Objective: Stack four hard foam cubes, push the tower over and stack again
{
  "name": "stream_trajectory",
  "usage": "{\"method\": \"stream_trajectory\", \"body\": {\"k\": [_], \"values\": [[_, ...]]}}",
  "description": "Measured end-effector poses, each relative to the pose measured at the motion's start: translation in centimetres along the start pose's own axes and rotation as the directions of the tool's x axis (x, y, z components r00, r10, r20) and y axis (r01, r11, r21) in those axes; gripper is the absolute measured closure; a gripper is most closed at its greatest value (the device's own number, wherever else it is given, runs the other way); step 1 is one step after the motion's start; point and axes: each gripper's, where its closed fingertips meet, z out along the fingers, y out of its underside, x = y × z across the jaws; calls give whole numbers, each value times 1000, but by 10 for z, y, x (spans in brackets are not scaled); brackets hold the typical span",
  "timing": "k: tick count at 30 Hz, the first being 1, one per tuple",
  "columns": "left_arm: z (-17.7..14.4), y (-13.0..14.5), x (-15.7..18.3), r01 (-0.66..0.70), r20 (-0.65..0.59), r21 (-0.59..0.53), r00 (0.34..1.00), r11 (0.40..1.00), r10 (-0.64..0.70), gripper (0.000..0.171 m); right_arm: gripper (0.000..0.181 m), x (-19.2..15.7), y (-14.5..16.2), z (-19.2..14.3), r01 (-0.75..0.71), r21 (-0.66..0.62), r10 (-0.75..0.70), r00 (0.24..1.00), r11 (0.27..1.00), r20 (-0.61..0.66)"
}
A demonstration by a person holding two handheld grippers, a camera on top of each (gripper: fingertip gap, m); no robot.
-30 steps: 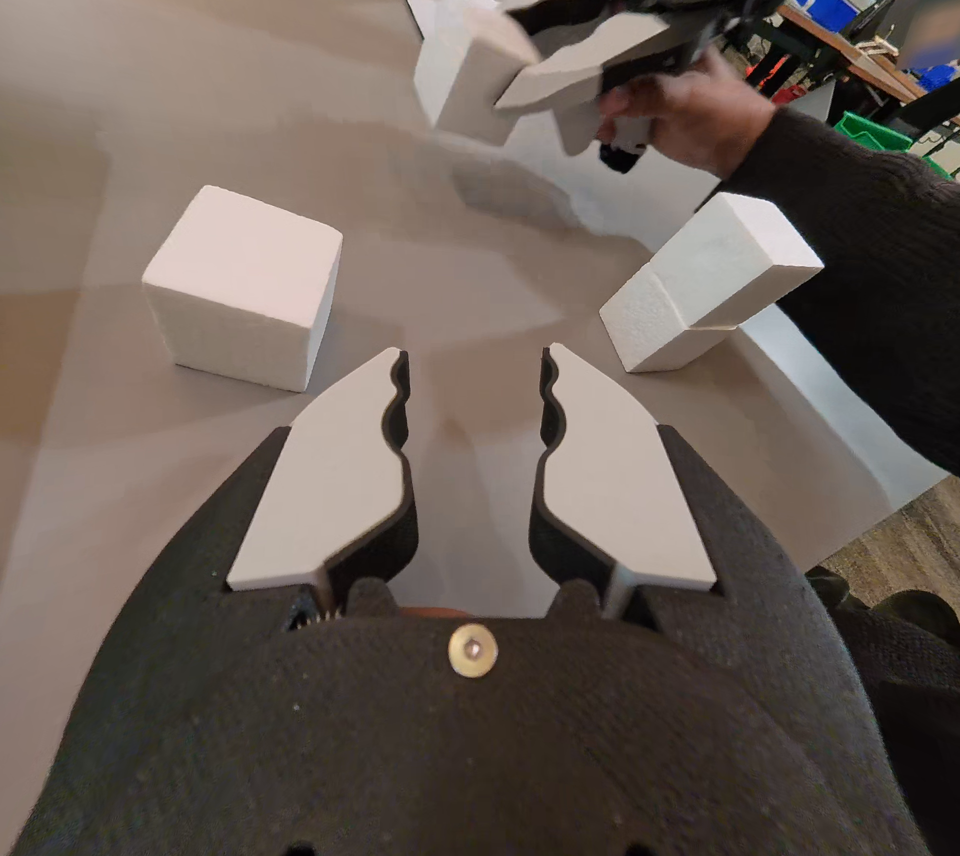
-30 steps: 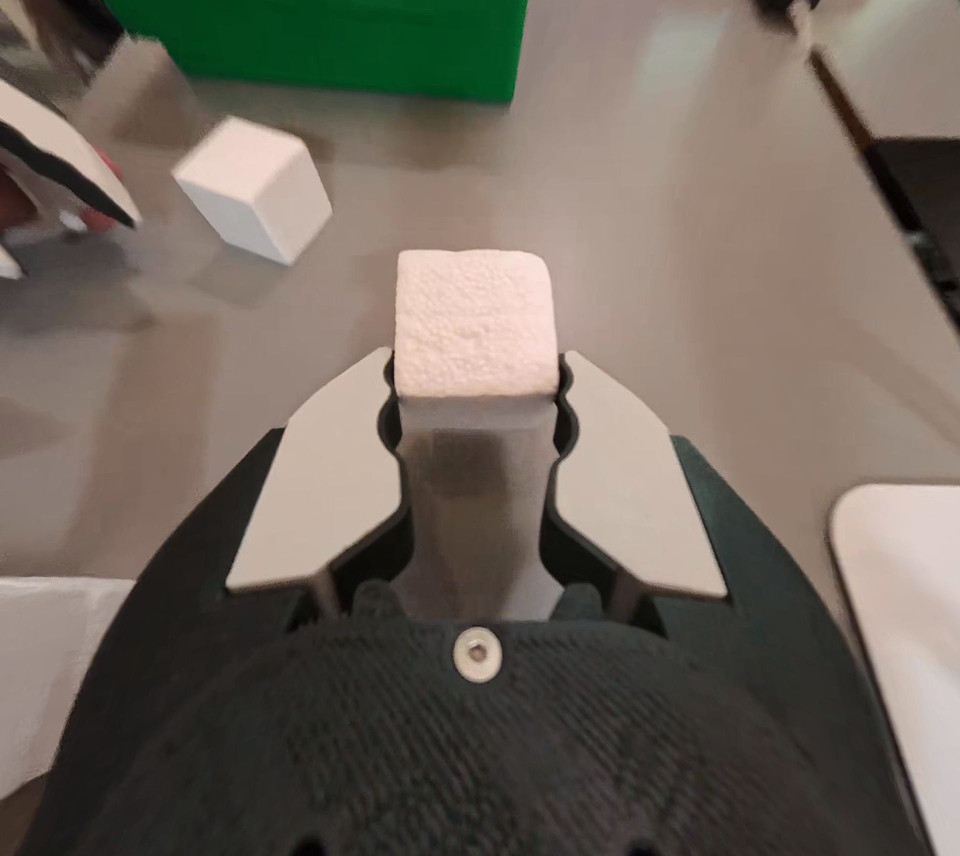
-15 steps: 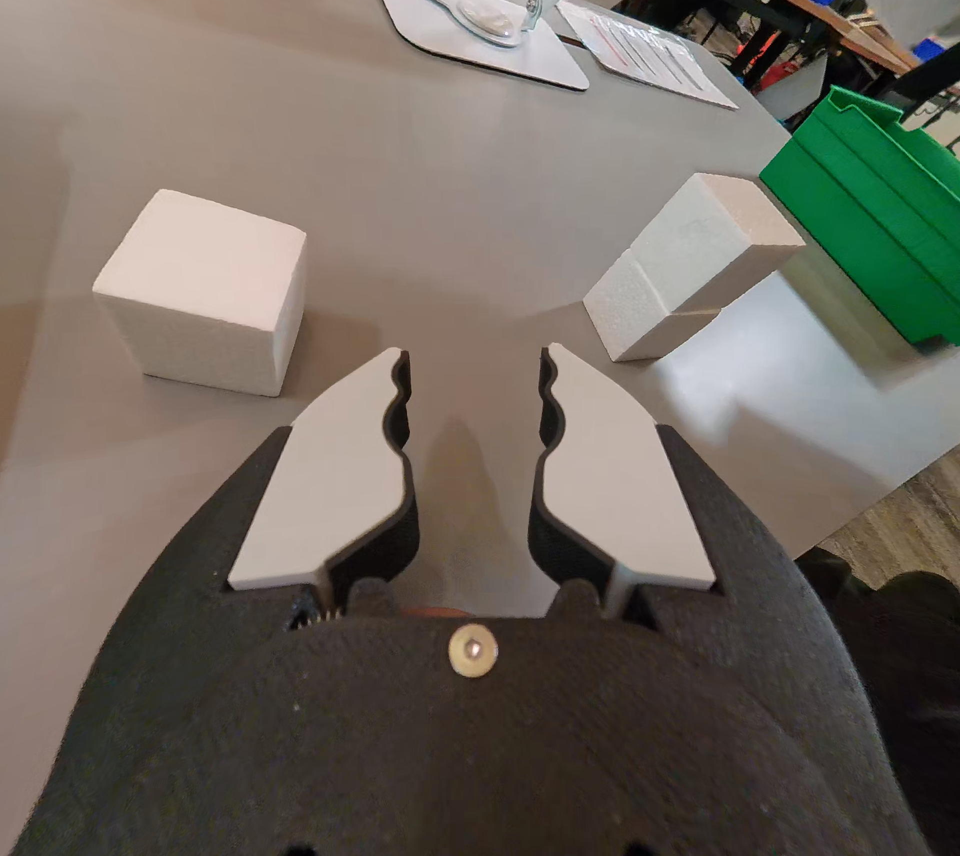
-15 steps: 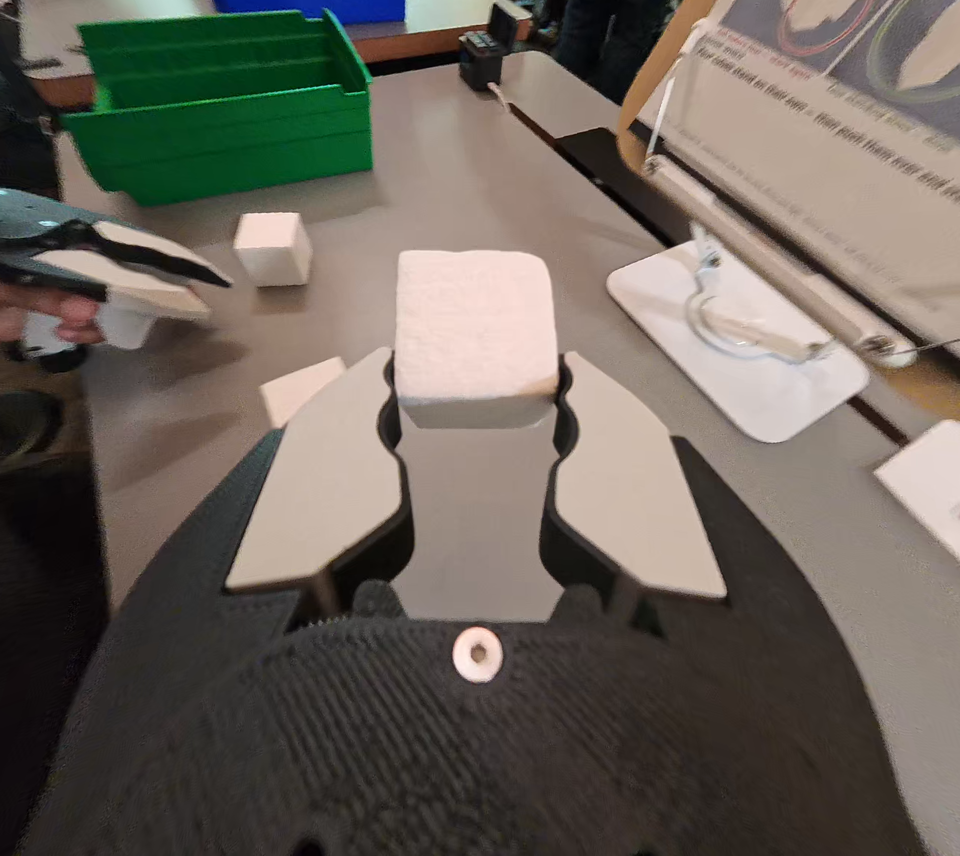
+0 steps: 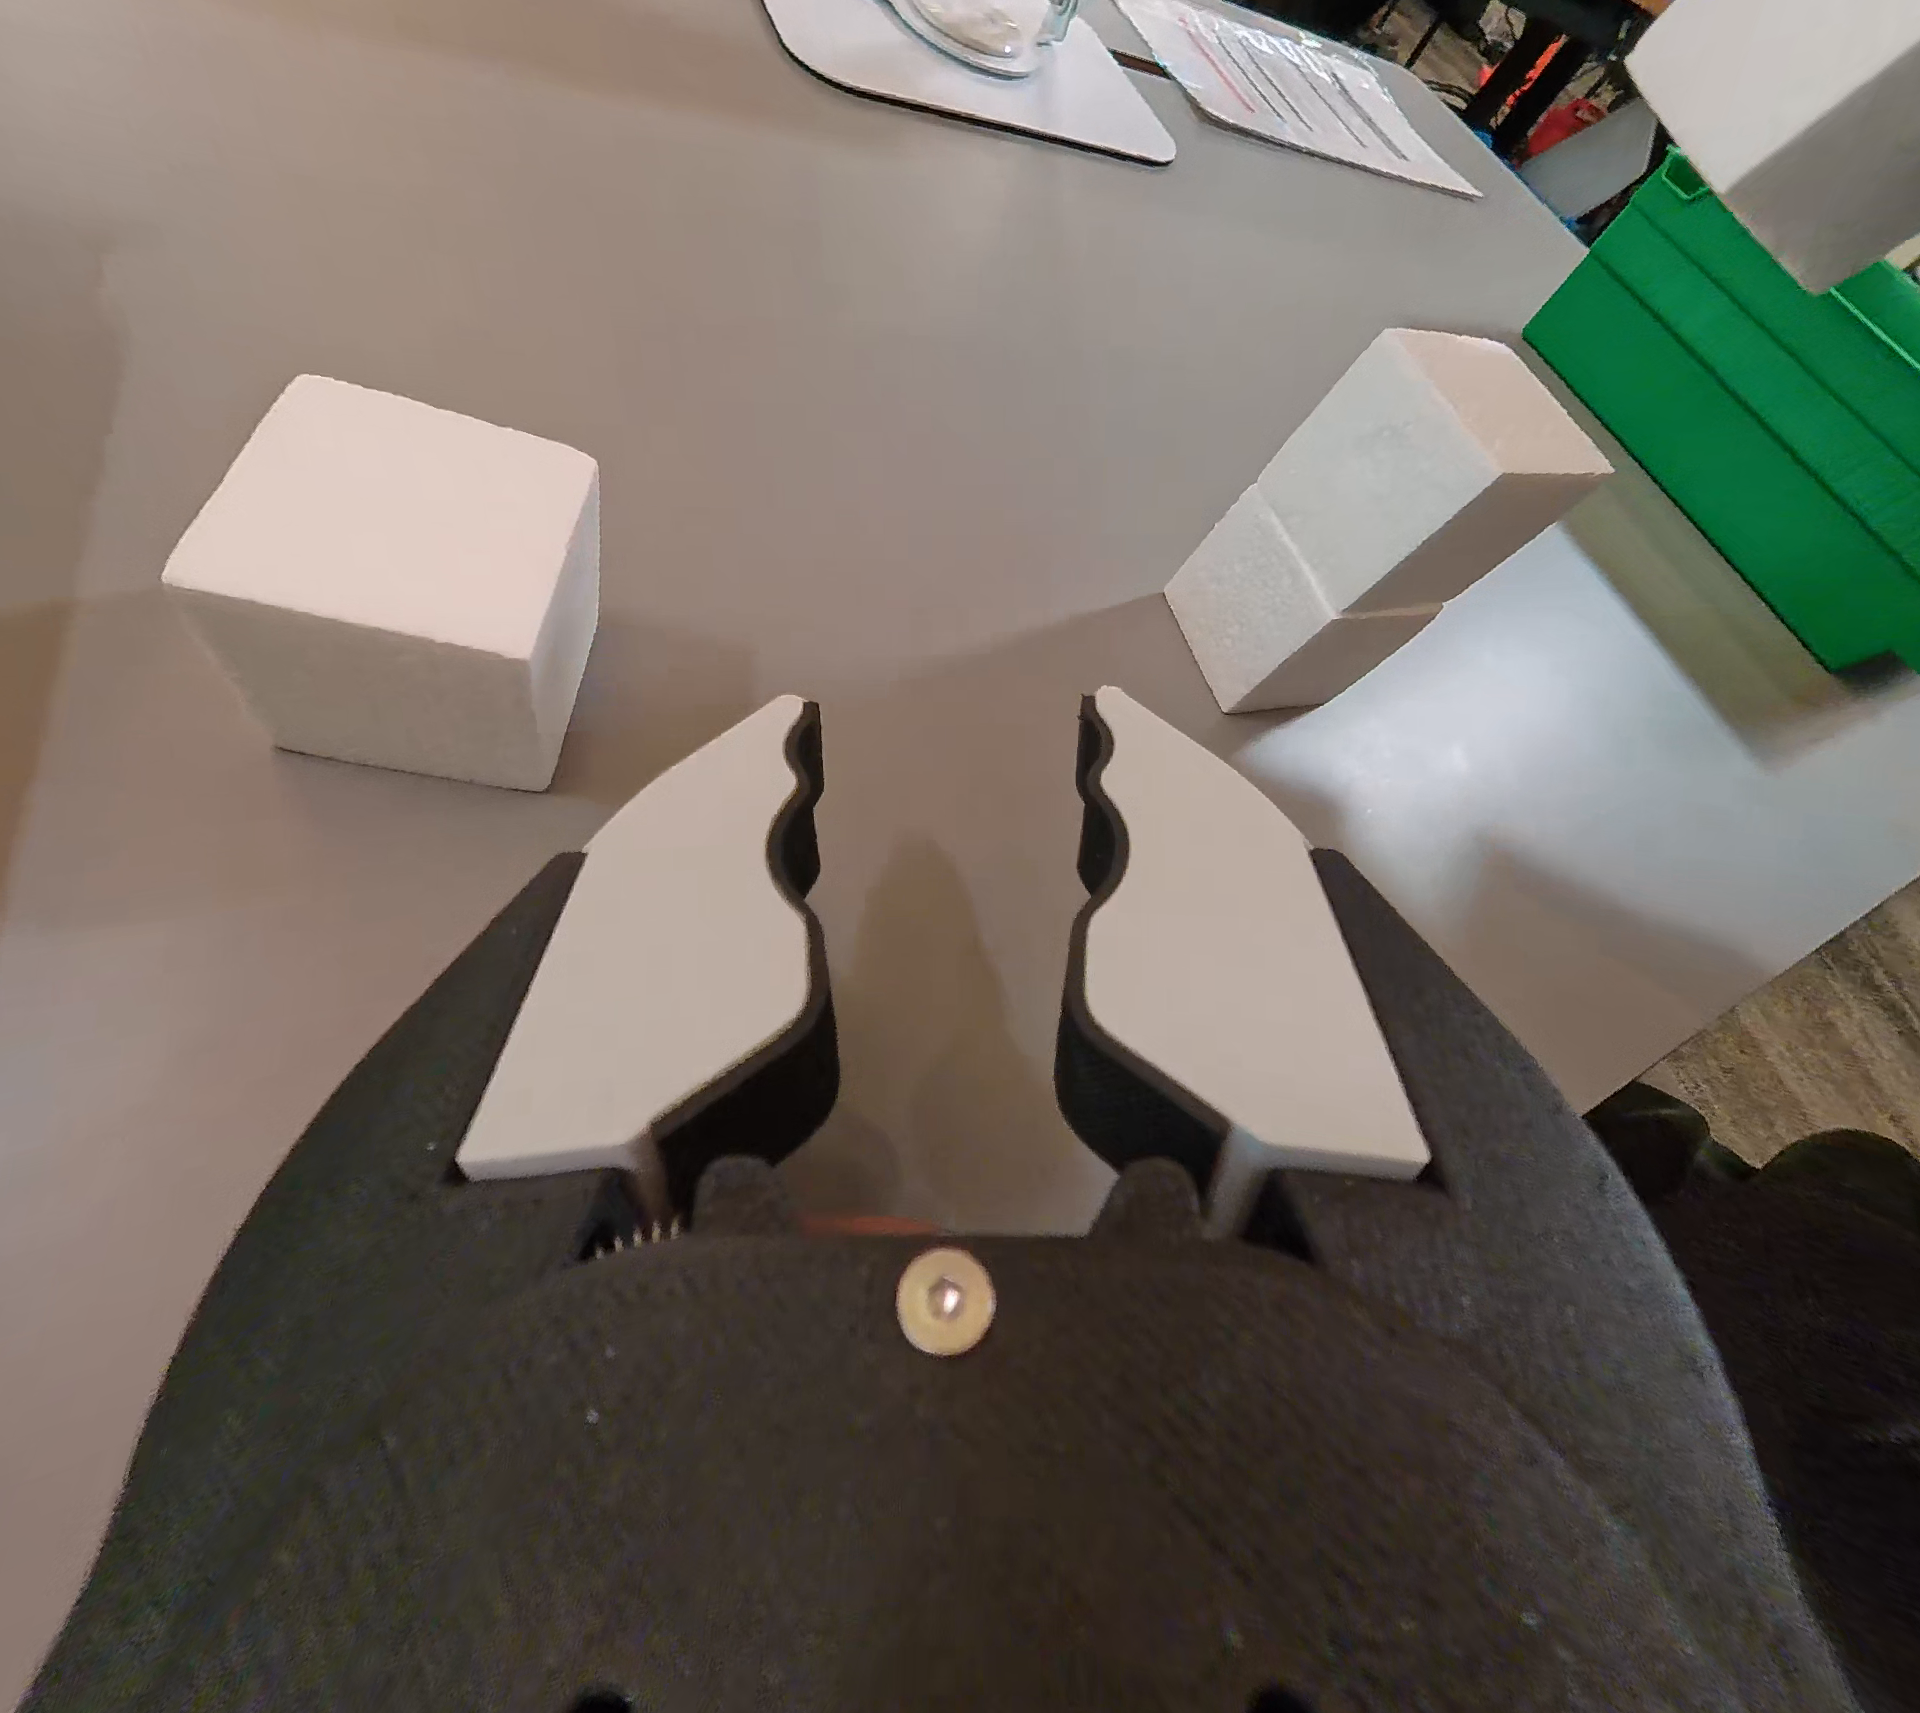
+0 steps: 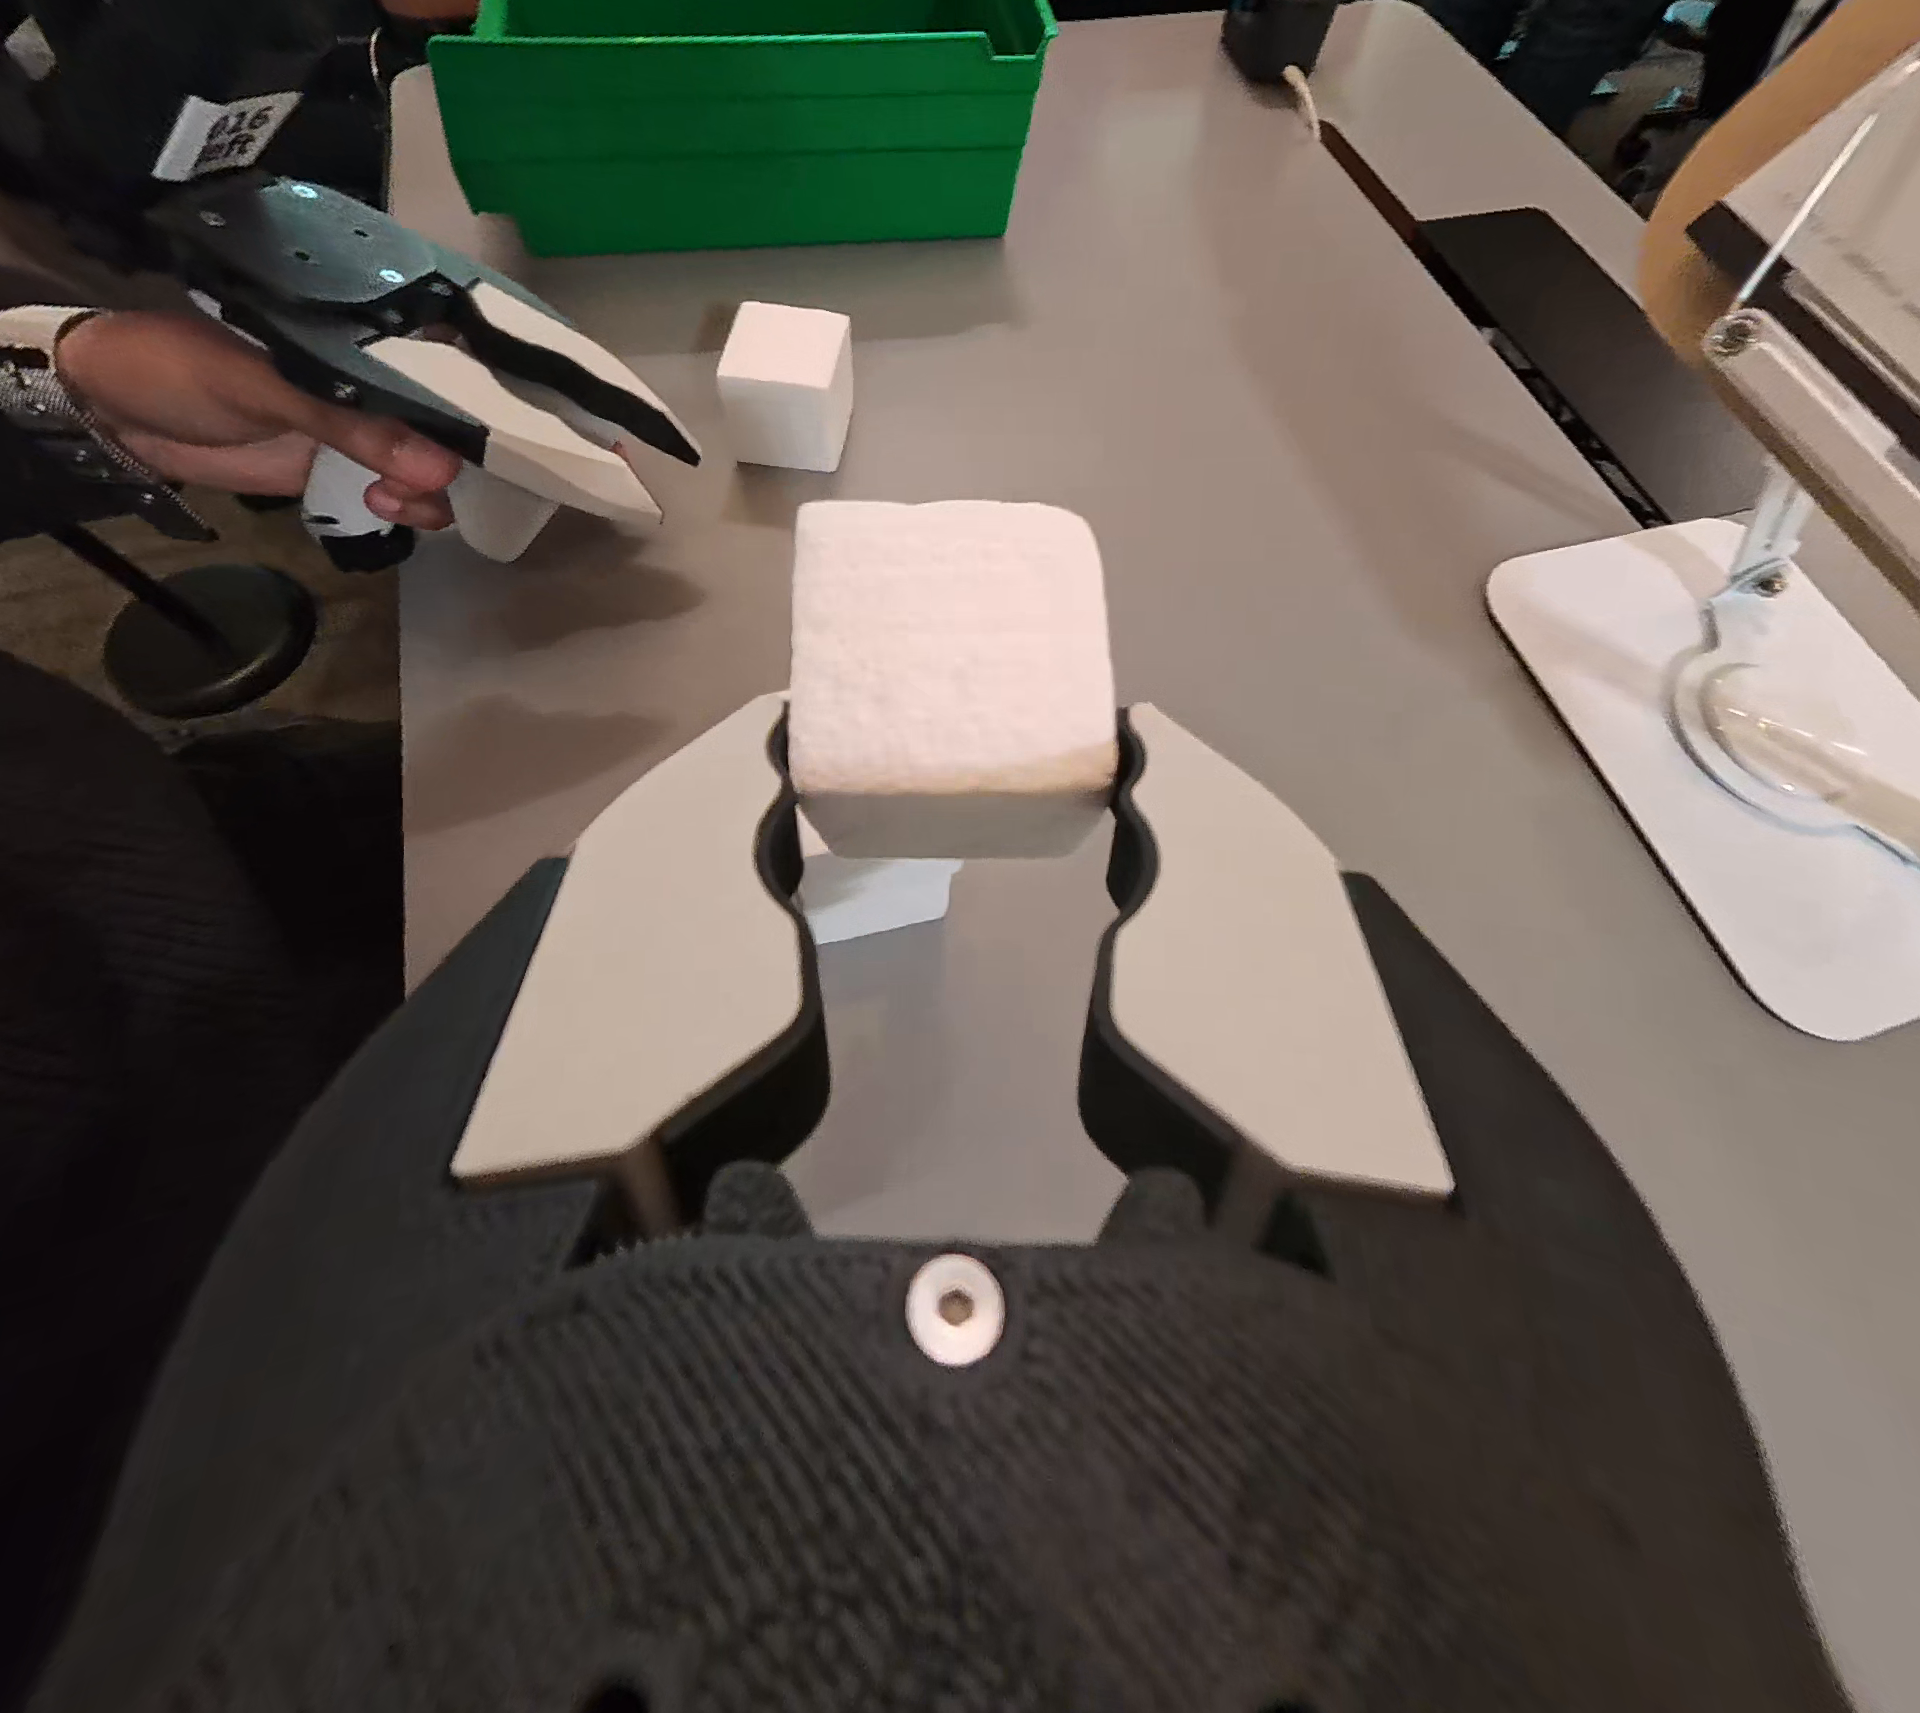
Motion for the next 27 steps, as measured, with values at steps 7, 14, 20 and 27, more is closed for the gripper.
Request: {"method": "stream_trajectory", "body": {"k": [7, 14, 20, 27], "values": [[0, 1, 0, 8, -6, -3, 1000, 1000, -8, 124, 123, -3, -7, 3, 20, 14, -20, 1000, 1000, -17], [0, 1, 0, 15, -9, -7, 1000, 1000, -15, 124, 123, -9, -10, 5, 23, 22, -23, 1000, 999, 4], [1, 2, 0, 20, -12, -10, 1000, 1000, -20, 124, 123, -16, -7, 12, 47, -1, -47, 999, 999, 22], [1, 1, -1, 31, -15, -11, 999, 999, -31, 124, 123, -19, -8, 14, 60, -4, -60, 998, 998, 27]]}}
